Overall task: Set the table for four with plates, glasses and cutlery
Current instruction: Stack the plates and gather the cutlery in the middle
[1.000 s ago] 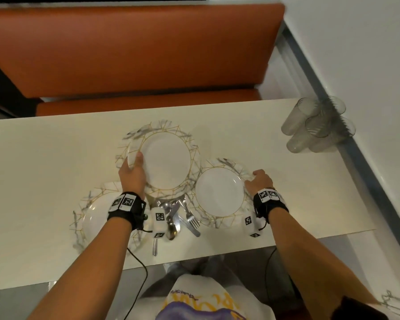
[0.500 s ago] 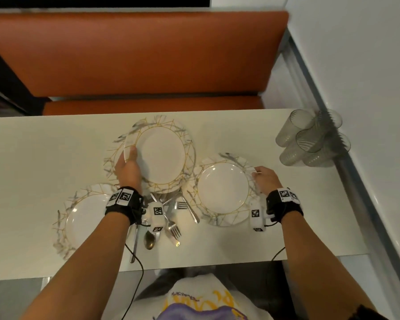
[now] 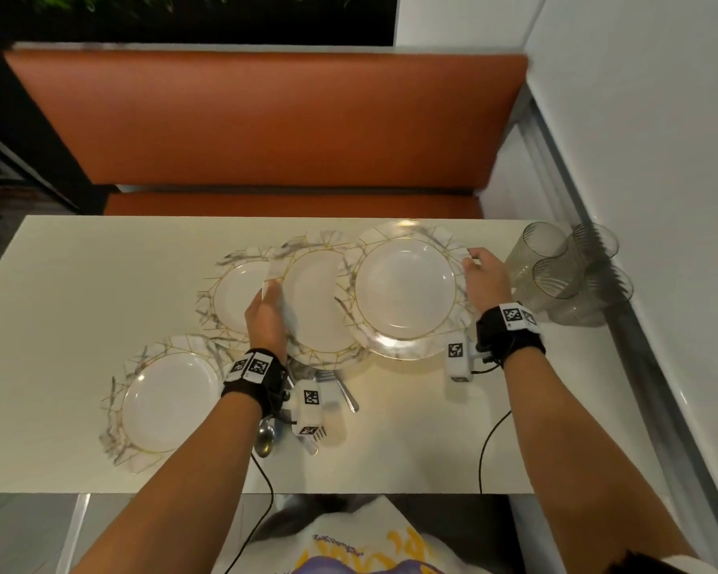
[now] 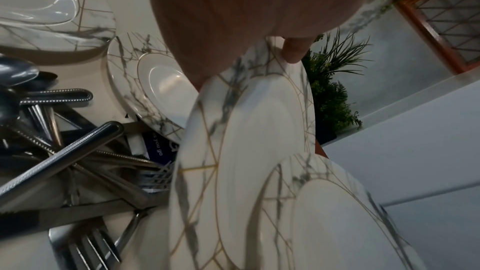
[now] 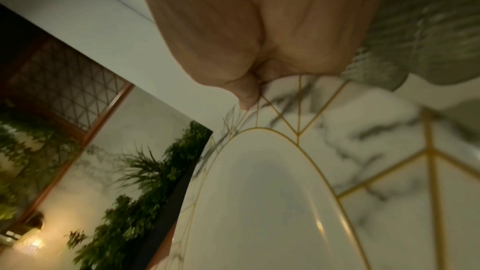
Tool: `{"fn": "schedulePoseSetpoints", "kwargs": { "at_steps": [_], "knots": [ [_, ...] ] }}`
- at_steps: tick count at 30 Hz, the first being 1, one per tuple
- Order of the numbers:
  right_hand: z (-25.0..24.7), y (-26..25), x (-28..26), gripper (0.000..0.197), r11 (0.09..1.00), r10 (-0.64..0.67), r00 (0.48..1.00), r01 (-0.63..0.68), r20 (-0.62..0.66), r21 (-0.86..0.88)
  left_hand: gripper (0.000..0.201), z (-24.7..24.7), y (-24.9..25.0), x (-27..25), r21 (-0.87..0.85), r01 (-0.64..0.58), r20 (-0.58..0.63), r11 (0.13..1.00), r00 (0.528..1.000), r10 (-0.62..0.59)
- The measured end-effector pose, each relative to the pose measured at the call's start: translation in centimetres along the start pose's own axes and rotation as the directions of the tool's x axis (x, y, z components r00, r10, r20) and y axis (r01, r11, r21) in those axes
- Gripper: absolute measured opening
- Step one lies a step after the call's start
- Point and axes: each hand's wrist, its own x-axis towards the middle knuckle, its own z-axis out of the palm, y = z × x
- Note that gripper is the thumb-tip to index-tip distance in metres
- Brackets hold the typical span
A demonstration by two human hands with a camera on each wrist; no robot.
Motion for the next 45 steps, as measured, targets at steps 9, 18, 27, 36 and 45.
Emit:
{"fn": "schedulePoseSetpoints", "kwargs": {
  "at_steps": [9, 18, 27, 36, 45],
  "knots": [
    [8.3, -3.1, -4.1, 0.028, 0.999, 0.038, 0.995, -0.037, 0.097, -0.009, 0.05, -3.1, -0.2, 2.9, -0.076, 0.172, -0.055, 0.982, 0.983, -0.177],
    [15.7, -7.2, -7.2, 0.041, 0.996, 0.075, 0.994, -0.071, 0.083, -0.052, 0.012, -6.6, 3.1, 5.7, -0.028, 0.033, -0.073, 0.999, 0.997, -0.035],
    [24.9, -13.1, -10.3, 0.045, 0.993, 0.12, 0.984, -0.122, -0.135, -0.007, 0.048, -13.8, 5.5, 9.7, 0.118, -0.127, 0.096, 0.985, 0.989, 0.116],
    [28.0, -16.5, -8.8, 0.042, 0.994, -0.103, 0.975, 0.107, 0.199, -0.011, 0.054, -19.4, 7.5, 13.3, 0.13, -0.261, -0.13, 0.957, 0.952, 0.277],
    [29.4, -9.9, -4.1, 0.042, 0.814, 0.219, 0.951, -0.053, 0.22, -0.579, 0.054, -22.4, 9.1, 16.6, 0.284, -0.354, -0.174, 0.891, 0.895, 0.411]
  ]
}}
